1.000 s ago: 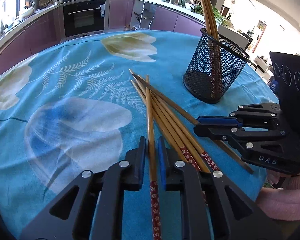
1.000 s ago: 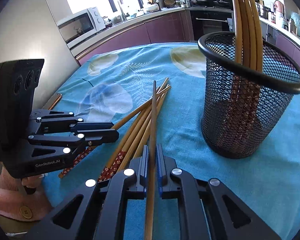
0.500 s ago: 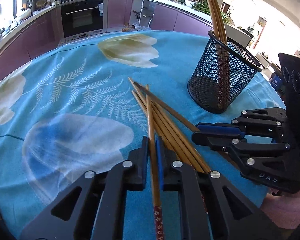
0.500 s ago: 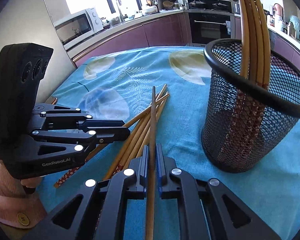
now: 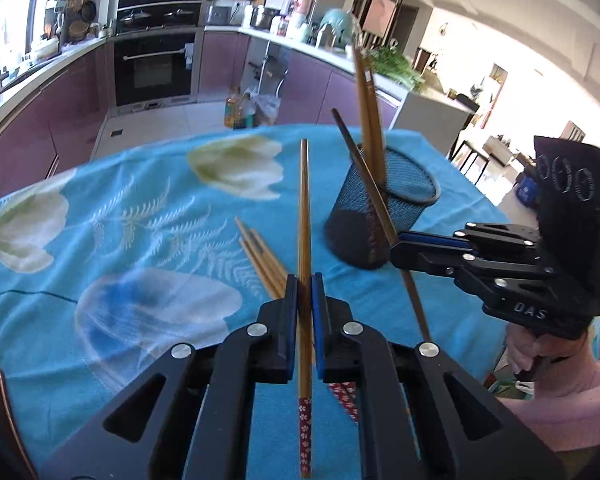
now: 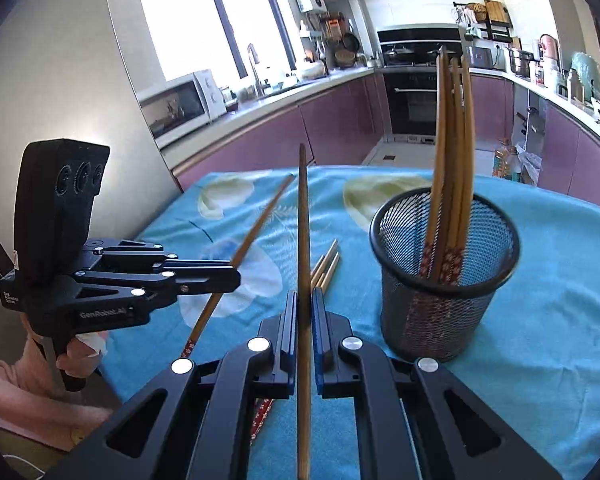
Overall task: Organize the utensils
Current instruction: 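Lift both held chopsticks upright and carry them over the mesh cup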
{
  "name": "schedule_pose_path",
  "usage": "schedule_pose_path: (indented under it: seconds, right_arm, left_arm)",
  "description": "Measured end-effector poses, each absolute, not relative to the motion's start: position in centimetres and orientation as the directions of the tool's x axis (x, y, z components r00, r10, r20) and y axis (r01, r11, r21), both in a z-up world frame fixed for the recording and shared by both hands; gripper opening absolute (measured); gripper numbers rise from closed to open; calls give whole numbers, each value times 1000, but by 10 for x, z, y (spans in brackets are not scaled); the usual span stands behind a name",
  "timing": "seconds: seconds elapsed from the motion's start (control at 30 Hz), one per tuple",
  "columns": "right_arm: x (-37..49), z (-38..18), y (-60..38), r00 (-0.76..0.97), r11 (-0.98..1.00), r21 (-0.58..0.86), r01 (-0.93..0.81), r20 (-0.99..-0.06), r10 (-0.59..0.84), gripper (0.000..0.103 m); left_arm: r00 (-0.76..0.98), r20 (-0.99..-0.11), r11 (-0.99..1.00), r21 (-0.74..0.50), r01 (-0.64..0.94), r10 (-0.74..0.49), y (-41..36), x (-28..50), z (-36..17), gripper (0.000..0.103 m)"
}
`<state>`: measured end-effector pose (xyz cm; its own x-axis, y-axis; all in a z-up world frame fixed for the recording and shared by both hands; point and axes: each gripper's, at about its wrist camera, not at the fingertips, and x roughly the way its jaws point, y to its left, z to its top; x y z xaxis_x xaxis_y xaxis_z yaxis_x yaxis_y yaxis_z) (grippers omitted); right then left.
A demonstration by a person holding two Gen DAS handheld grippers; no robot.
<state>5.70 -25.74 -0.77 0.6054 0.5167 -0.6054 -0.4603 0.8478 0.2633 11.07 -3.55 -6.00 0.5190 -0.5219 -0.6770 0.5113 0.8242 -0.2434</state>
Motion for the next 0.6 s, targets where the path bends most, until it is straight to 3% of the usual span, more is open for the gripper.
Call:
schedule_pose_path:
  seconds: [0.6]
  right_arm:
    - [49,33,-293,692,841,292,-455,-479,541,6]
  left_arm:
    - [559,-524,755,-308,579,-642,-24,87,2,7]
